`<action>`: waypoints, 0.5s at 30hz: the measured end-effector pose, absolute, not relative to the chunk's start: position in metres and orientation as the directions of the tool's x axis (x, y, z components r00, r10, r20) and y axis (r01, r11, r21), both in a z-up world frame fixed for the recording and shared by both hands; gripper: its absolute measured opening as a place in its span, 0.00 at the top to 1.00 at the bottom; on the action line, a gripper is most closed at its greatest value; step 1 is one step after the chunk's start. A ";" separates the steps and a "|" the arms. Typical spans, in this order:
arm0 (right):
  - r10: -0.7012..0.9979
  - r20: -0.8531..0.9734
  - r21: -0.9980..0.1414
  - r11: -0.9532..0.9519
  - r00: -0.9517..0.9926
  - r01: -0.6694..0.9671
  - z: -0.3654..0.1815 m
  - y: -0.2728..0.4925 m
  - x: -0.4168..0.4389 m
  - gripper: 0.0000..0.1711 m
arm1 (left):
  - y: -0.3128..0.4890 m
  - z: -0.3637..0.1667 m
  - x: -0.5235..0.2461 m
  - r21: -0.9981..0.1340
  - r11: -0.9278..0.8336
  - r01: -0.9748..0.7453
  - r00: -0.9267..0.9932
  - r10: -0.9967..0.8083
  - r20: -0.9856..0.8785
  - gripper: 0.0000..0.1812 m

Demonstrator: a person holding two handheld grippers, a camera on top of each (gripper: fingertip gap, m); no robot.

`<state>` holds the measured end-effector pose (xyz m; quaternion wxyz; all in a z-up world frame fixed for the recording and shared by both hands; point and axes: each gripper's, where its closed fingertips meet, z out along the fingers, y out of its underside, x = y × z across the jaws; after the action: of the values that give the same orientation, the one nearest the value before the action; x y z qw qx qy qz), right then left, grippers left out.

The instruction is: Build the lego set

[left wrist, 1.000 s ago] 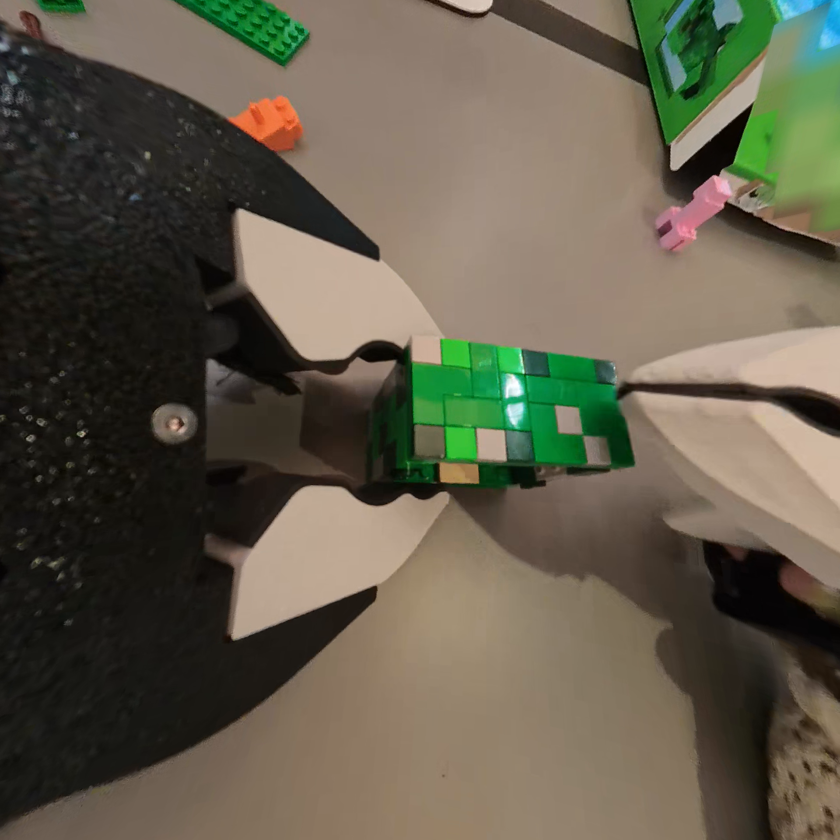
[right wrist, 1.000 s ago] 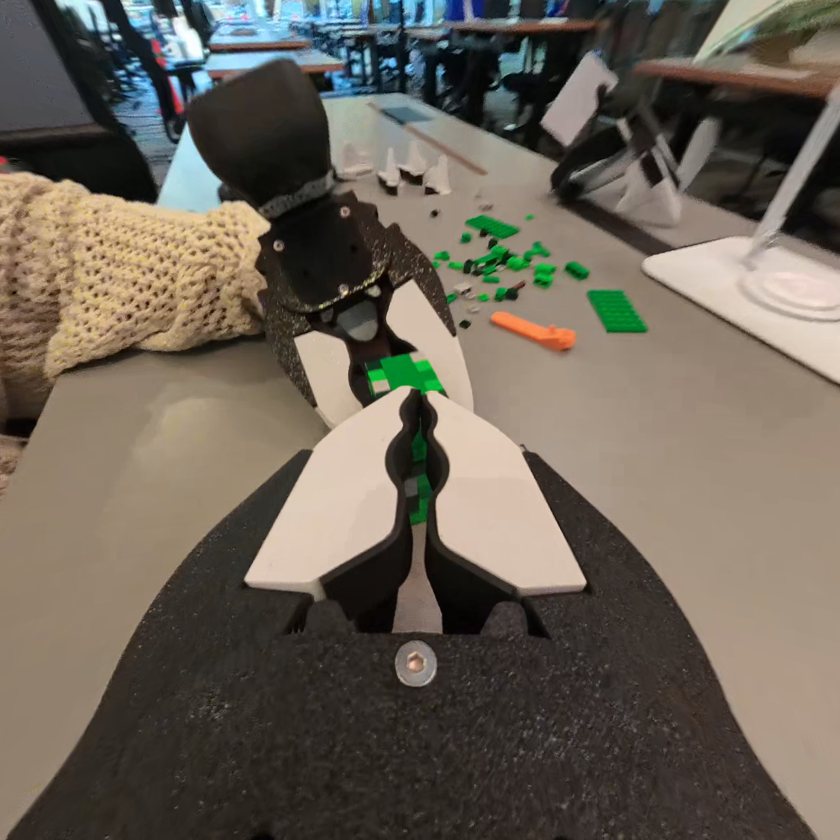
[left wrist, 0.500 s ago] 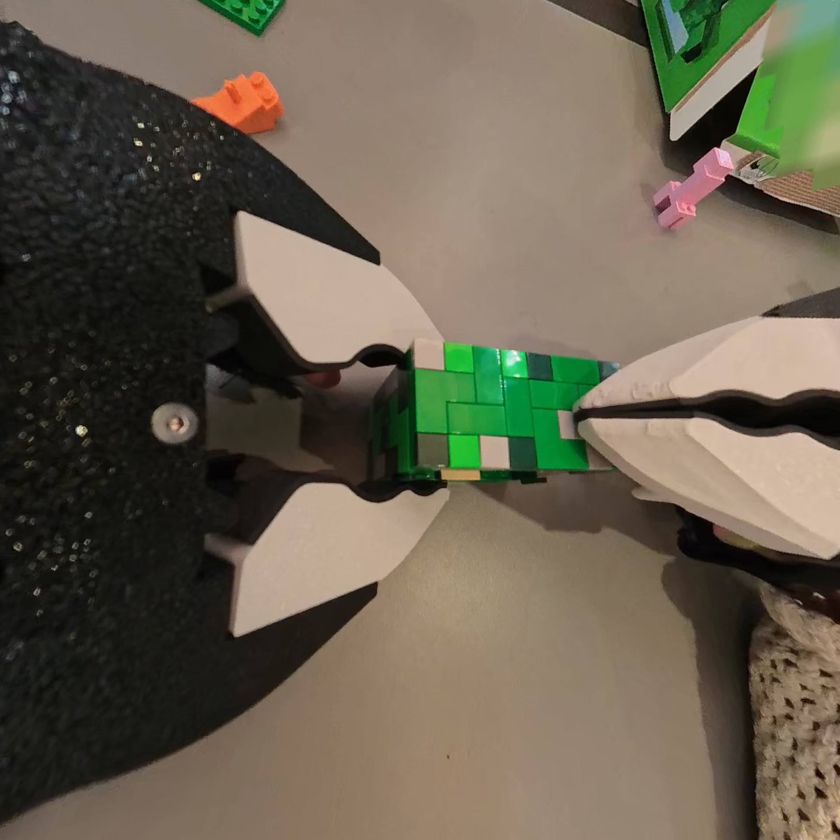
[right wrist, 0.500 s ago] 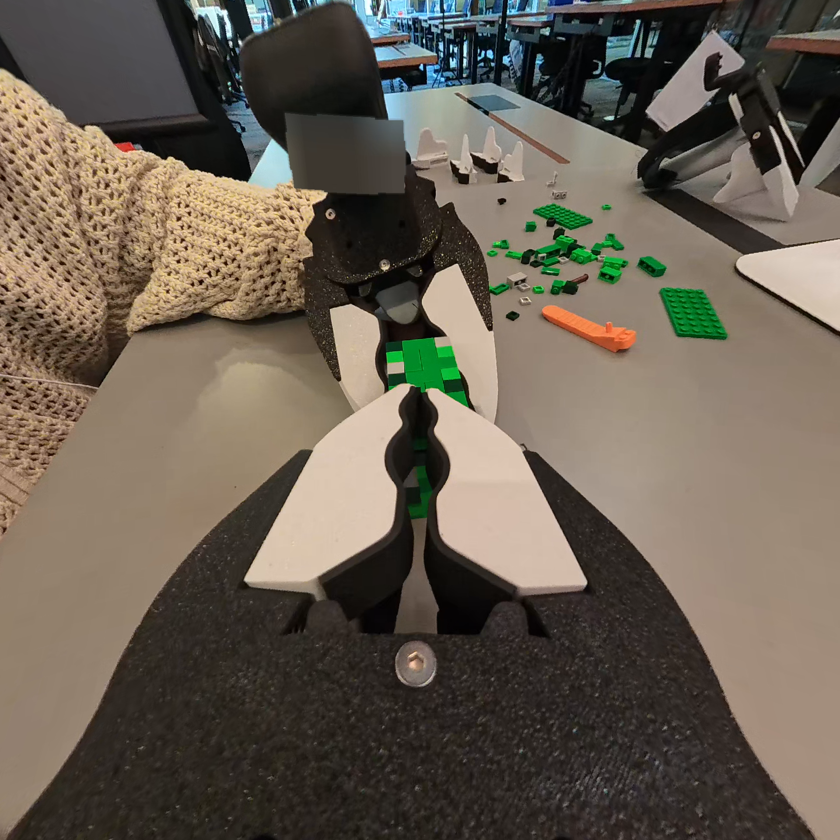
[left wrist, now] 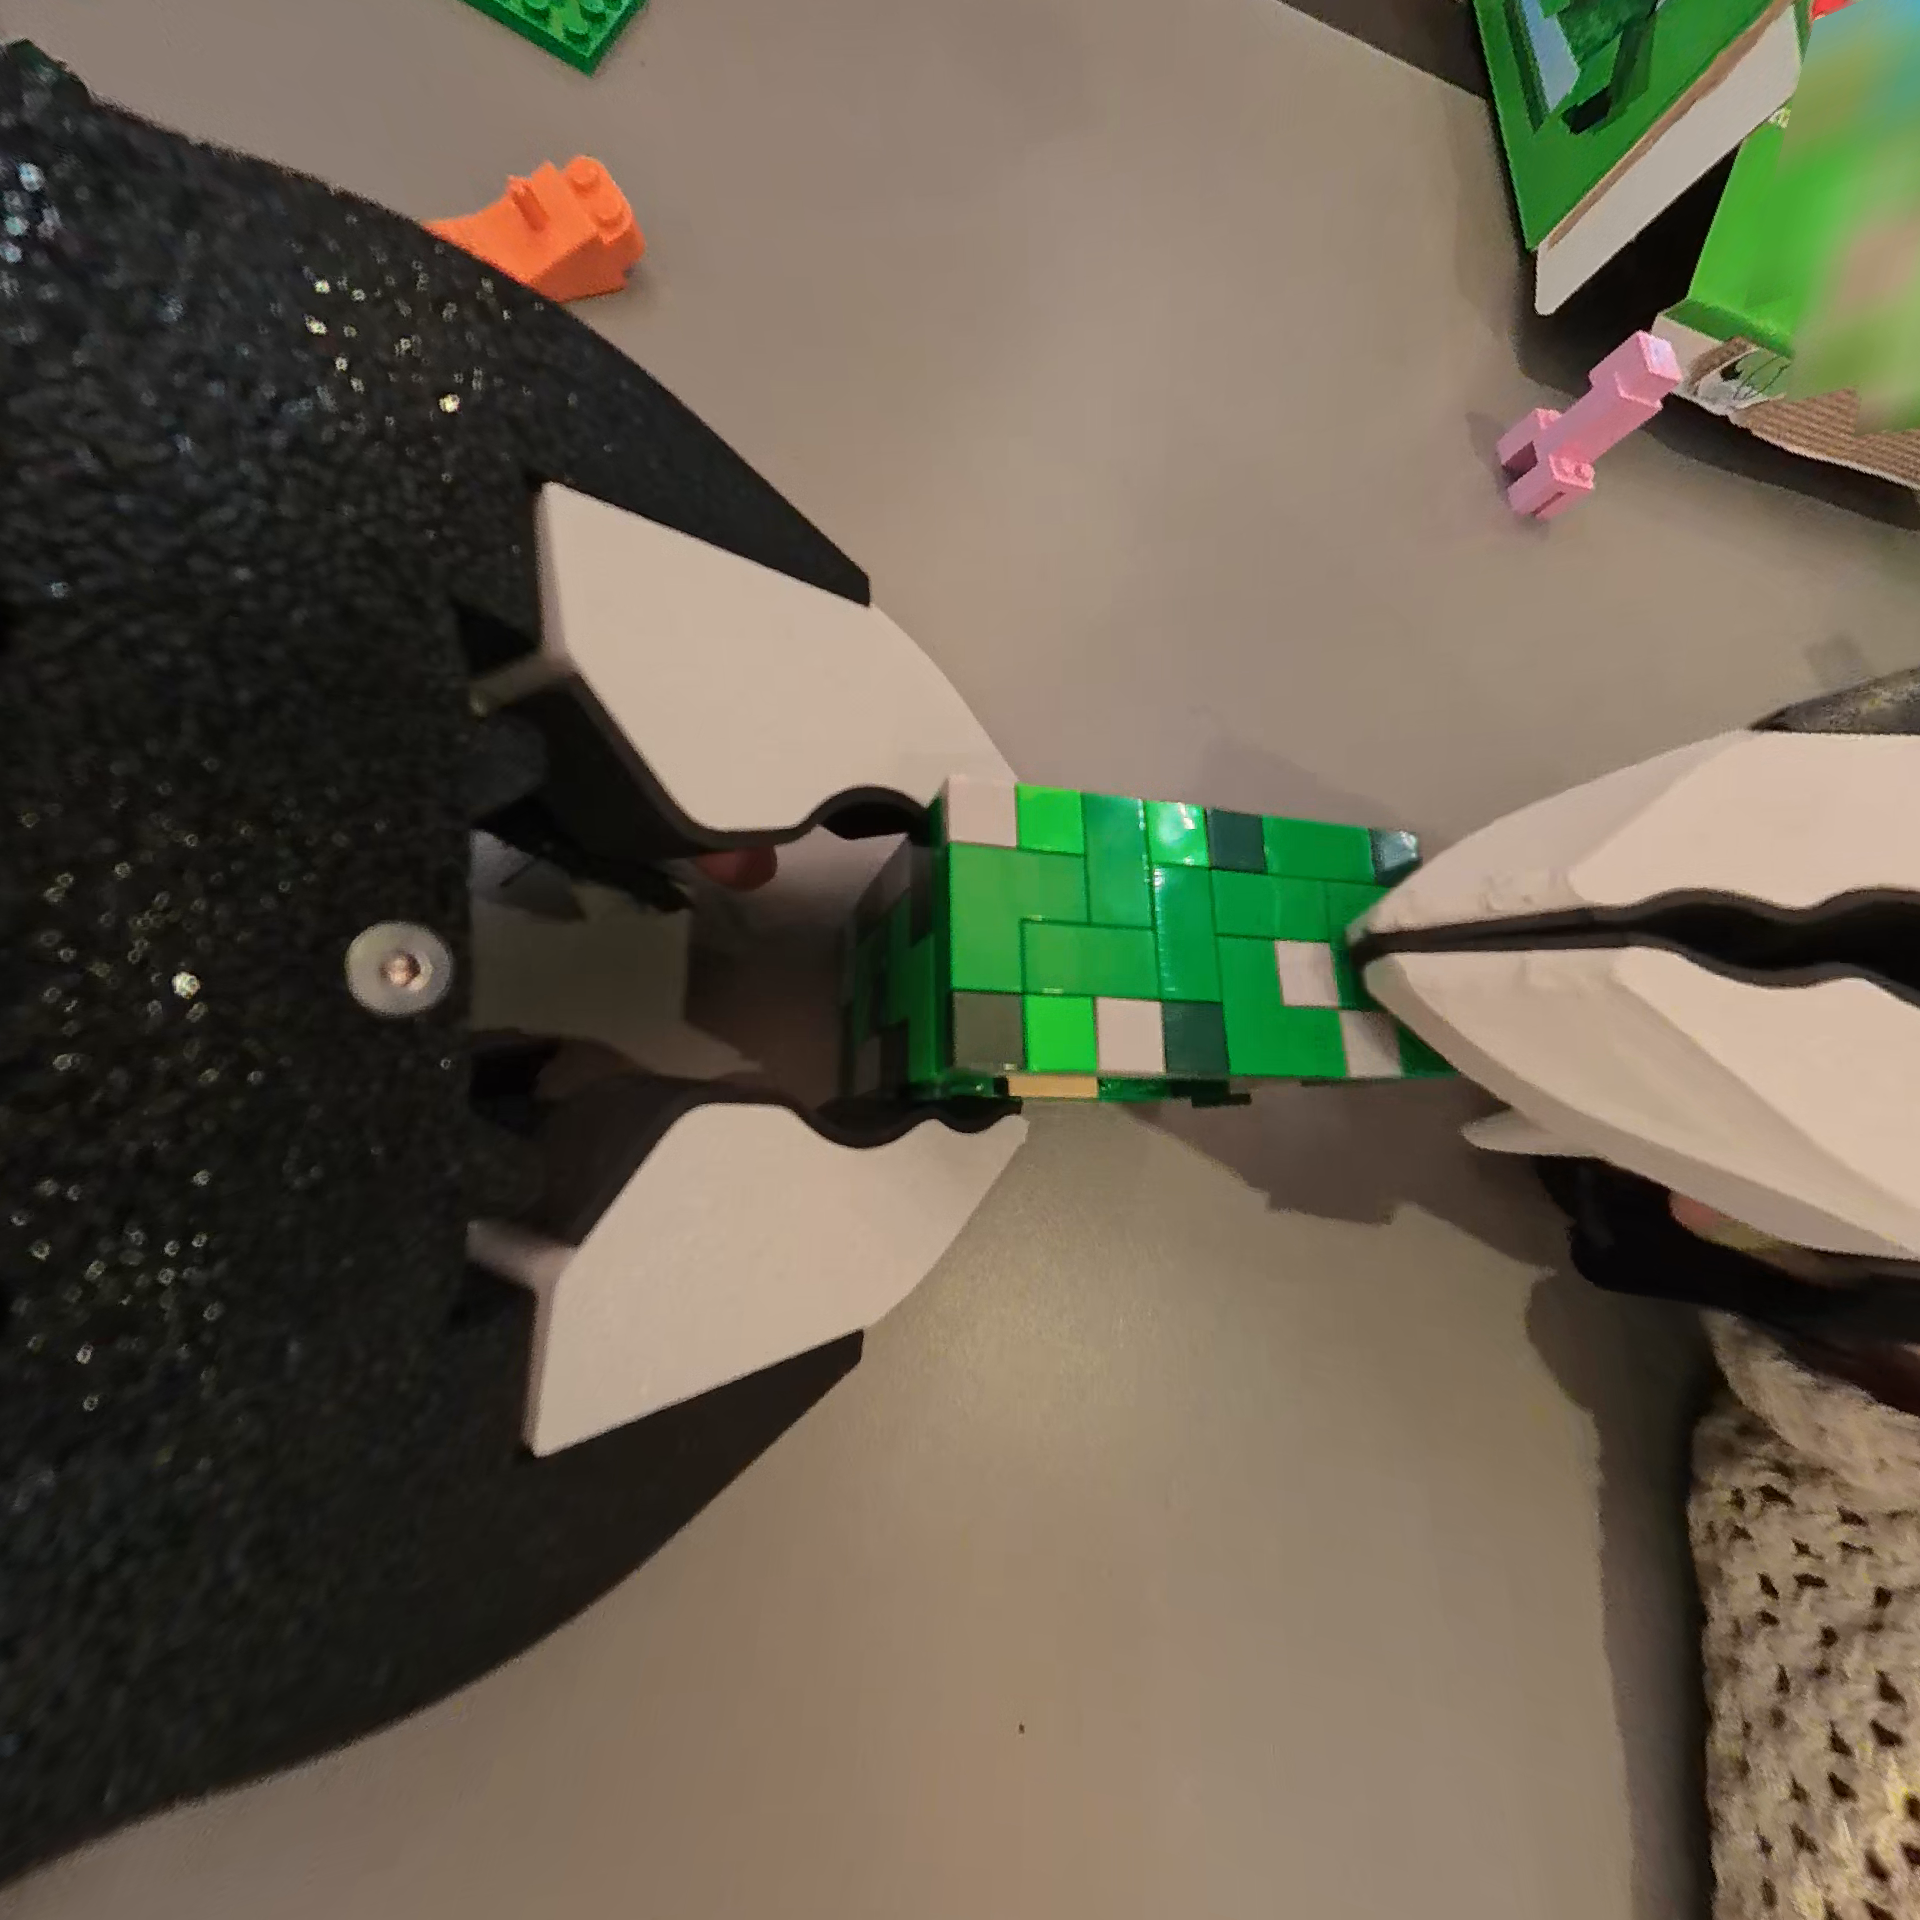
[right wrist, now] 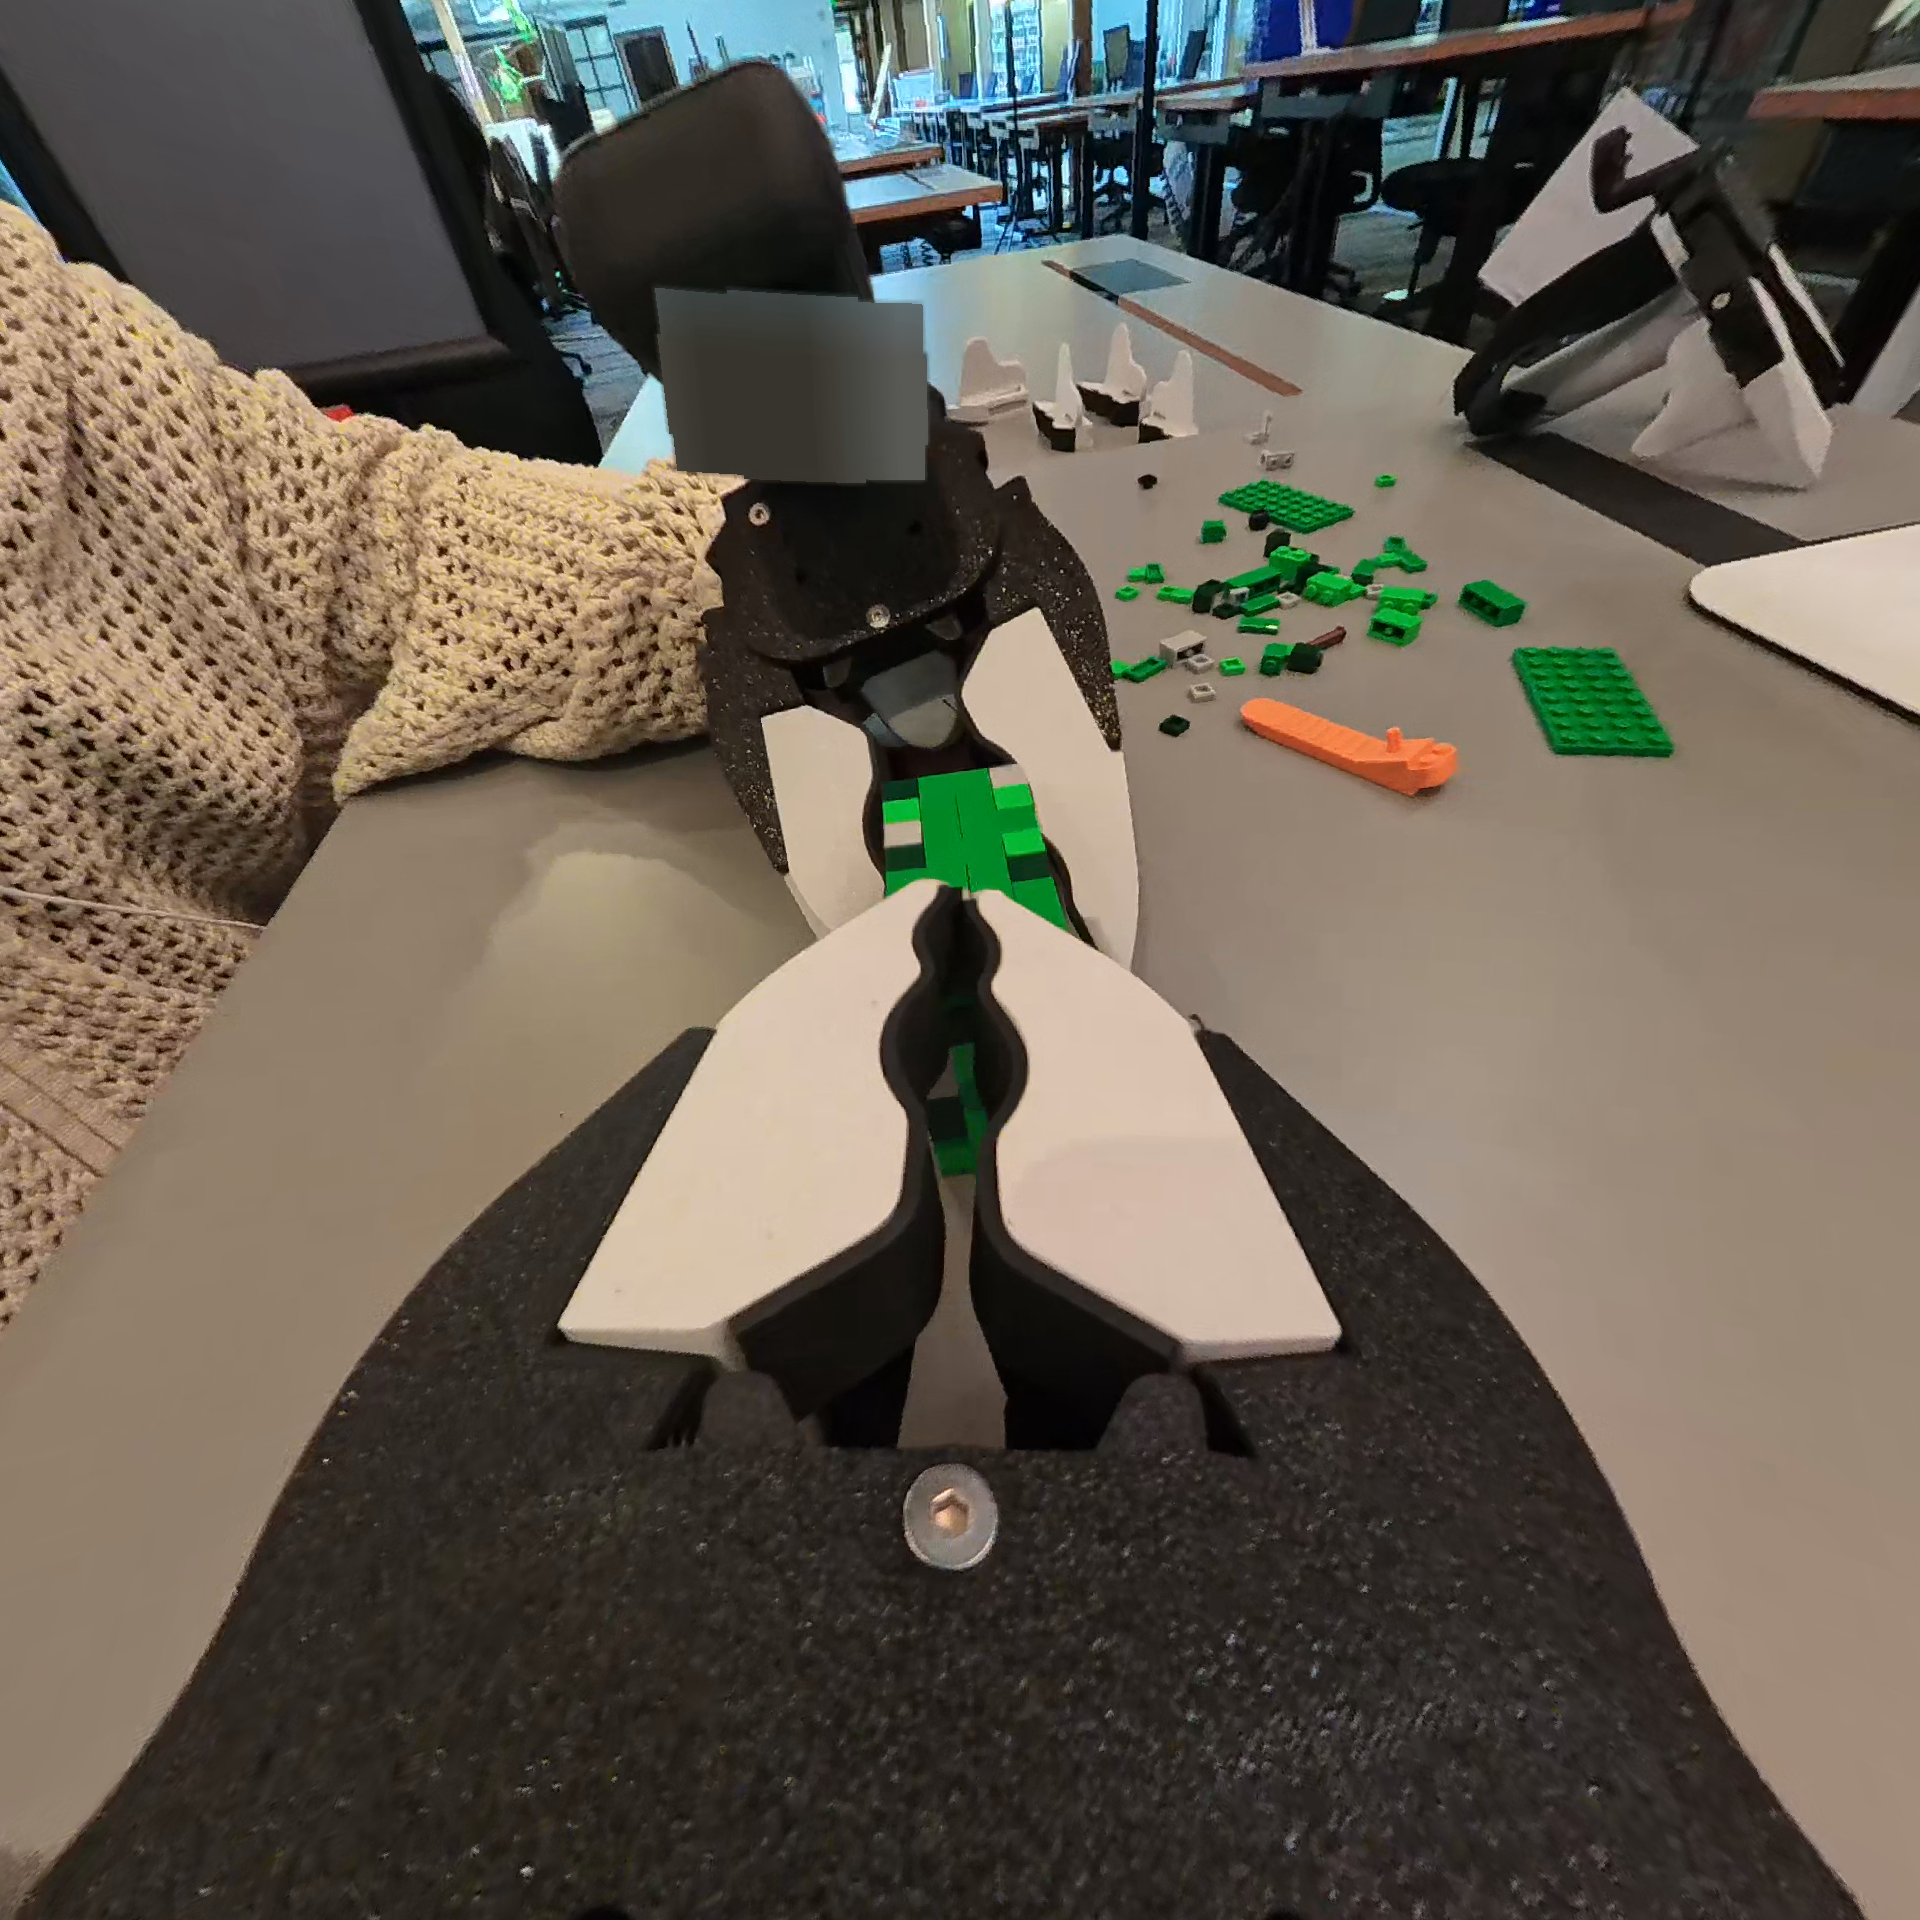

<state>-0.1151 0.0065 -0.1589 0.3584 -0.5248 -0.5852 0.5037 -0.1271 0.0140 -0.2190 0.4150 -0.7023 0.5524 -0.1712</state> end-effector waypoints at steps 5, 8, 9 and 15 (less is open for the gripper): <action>0.980 -0.063 -0.966 -0.013 -0.190 0.257 -0.160 0.006 -0.114 1.00 | 0.014 -0.219 -0.127 -0.771 -0.042 -0.635 0.332 -0.917 -0.223 0.74; 0.981 -0.047 -0.966 0.004 -0.191 0.258 -0.161 0.005 -0.114 1.00 | 0.014 -0.219 -0.127 -0.772 -0.043 -0.635 0.331 -0.917 -0.221 0.74; 0.980 -0.053 -0.966 -0.001 -0.194 0.259 -0.161 0.005 -0.114 1.00 | 0.014 -0.219 -0.127 -0.772 -0.044 -0.635 0.331 -0.917 -0.221 0.74; 0.968 -0.119 -0.964 -0.060 -0.220 0.260 -0.160 0.003 -0.114 1.00 | 0.014 -0.219 -0.127 -0.772 -0.048 -0.633 0.330 -0.919 -0.214 0.74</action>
<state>-0.1145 0.0026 -0.1600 0.3472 -0.5192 -0.5911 0.5103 -0.1269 0.0140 -0.2191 0.4138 -0.7029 0.5522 -0.1726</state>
